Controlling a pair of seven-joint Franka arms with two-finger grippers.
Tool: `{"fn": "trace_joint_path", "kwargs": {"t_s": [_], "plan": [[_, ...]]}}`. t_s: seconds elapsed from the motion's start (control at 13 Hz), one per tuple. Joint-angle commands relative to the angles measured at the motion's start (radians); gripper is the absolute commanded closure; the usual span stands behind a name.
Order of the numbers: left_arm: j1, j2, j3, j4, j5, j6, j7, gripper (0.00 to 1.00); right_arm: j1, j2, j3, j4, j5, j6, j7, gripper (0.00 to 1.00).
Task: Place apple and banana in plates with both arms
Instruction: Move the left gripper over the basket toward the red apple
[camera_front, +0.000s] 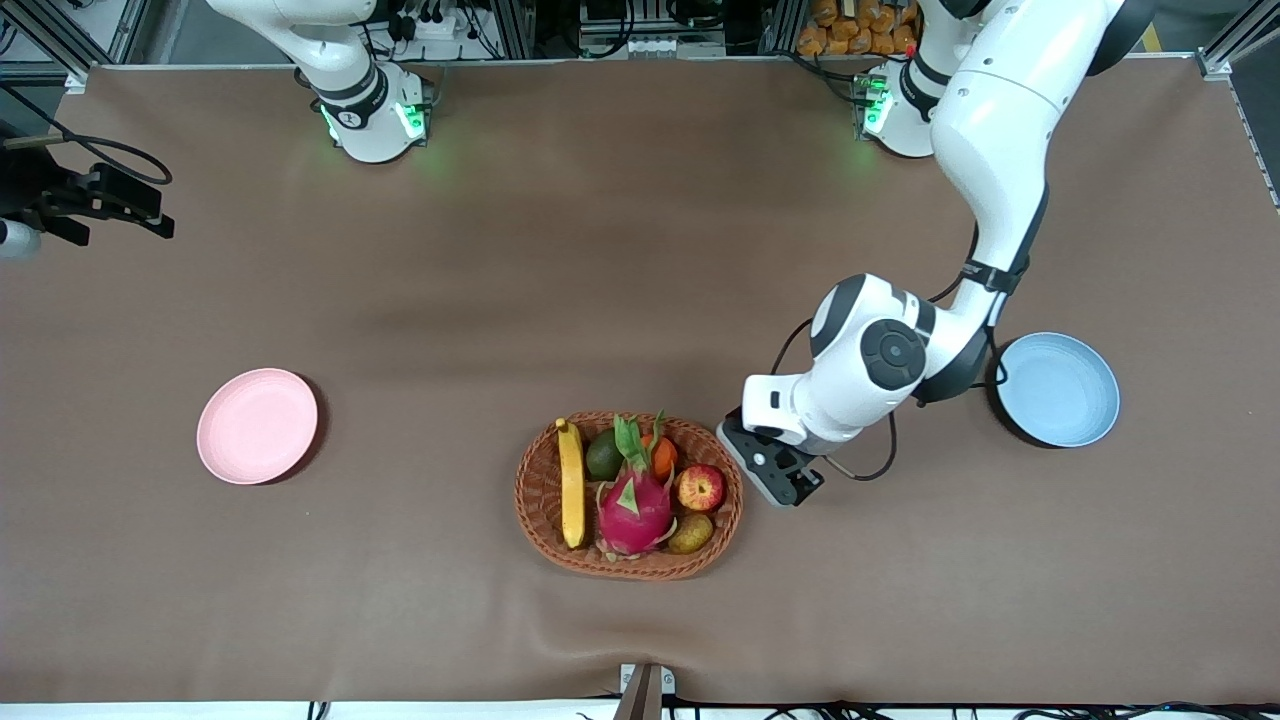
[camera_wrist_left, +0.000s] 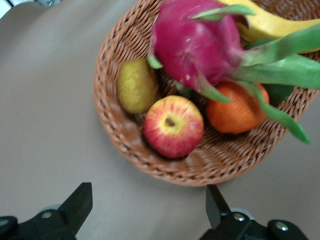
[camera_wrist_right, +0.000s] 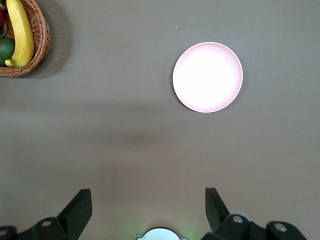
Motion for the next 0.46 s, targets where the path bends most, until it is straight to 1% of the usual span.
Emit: {"fn": "trace_joint_path", "kwargs": {"t_s": [0.0, 0.15, 0.38], "plan": [[-0.009, 0.032, -0.001, 0.037, -0.048, 0.042, 0.029, 0.00, -0.004, -0.007, 0.003, -0.016, -0.017, 0.007, -0.002, 0.00], [-0.015, 0.073, -0.001, 0.060, -0.088, 0.082, 0.031, 0.00, -0.006, -0.006, 0.003, -0.019, -0.019, 0.015, -0.002, 0.00], [-0.032, 0.113, -0.001, 0.085, -0.088, 0.128, 0.032, 0.00, -0.006, -0.003, 0.003, -0.022, -0.019, 0.024, -0.002, 0.00]]}}
